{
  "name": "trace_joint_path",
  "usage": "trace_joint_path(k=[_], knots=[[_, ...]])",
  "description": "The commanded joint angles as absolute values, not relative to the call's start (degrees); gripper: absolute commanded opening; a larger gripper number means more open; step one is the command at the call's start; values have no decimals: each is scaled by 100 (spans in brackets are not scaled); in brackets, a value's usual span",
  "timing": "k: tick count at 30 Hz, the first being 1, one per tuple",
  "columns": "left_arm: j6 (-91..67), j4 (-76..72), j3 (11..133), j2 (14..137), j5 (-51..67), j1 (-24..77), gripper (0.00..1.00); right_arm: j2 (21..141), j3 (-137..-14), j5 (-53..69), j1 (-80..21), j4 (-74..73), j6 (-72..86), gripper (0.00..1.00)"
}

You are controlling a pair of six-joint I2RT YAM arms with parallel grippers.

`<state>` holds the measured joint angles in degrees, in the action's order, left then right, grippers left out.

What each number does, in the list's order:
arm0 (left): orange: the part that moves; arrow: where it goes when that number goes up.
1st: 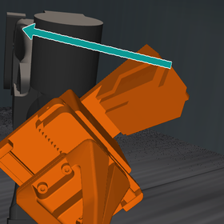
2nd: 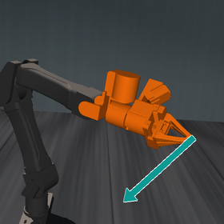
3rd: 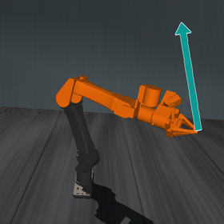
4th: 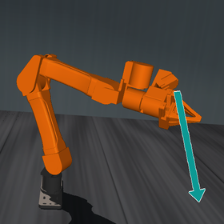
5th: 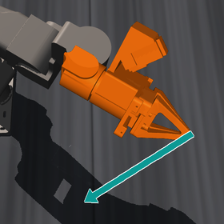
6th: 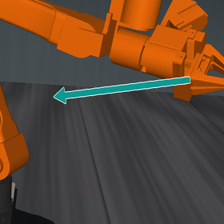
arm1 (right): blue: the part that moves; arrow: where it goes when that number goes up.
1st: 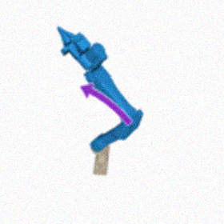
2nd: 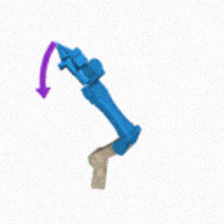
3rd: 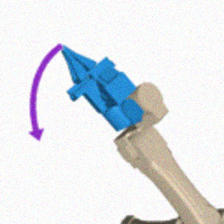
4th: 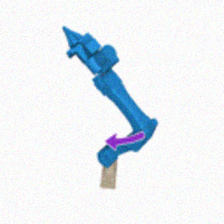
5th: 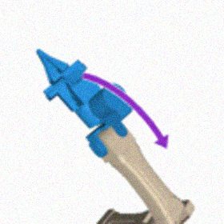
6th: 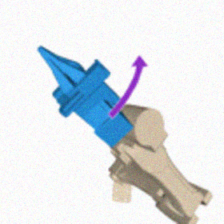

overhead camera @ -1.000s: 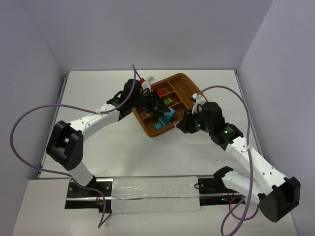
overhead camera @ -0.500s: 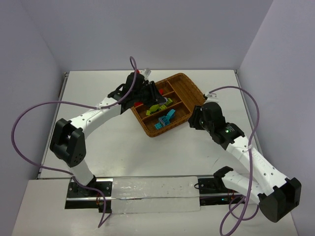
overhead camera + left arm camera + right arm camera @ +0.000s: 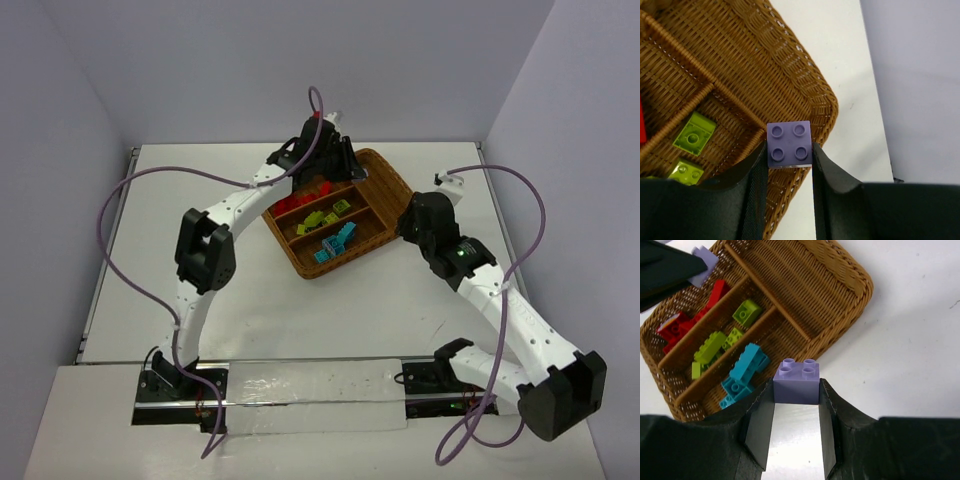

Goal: Sort the legos into containers by color

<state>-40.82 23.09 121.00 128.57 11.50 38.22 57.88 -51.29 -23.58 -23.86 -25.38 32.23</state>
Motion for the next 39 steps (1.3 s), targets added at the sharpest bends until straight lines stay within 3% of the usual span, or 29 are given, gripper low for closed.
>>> trace_joint_path(k=[1, 13, 16, 18, 19, 20, 22, 24, 26, 39], knots=[[-3968, 2377, 13156, 13435, 1392, 3842, 0, 6159, -5492, -2432, -2045, -1924, 3365, 0], [-5052, 824, 13758, 14587, 1783, 3845, 0, 7543, -5585, -1904, -1508, -968, 3546, 8], [-5150, 748, 13817, 14730, 1754, 3850, 23, 7911, -5685, -1751, -1429, -780, 3564, 13], [-5143, 736, 13718, 14738, 1678, 3850, 44, 8187, -5856, -1651, -1424, -666, 3550, 17], [-5159, 696, 13677, 14722, 1662, 3850, 60, 8403, -5921, -1627, -1424, -626, 3534, 22], [-5185, 694, 13642, 14713, 1661, 3850, 66, 8530, -5992, -1609, -1424, -599, 3533, 29], [-5250, 624, 13626, 14704, 1696, 3832, 82, 8862, -6222, -1567, -1409, -548, 3454, 55], [-5265, 594, 13669, 14681, 1742, 3832, 99, 9129, -6580, -1639, -1415, -703, 3408, 68], [-5301, 624, 13680, 14601, 1709, 3832, 99, 9256, -6844, -1693, -1415, -869, 3343, 77], [-4468, 940, 12463, 12592, 1028, 3840, 99, 7292, -5769, -2099, -1406, -1380, 3217, 81]])
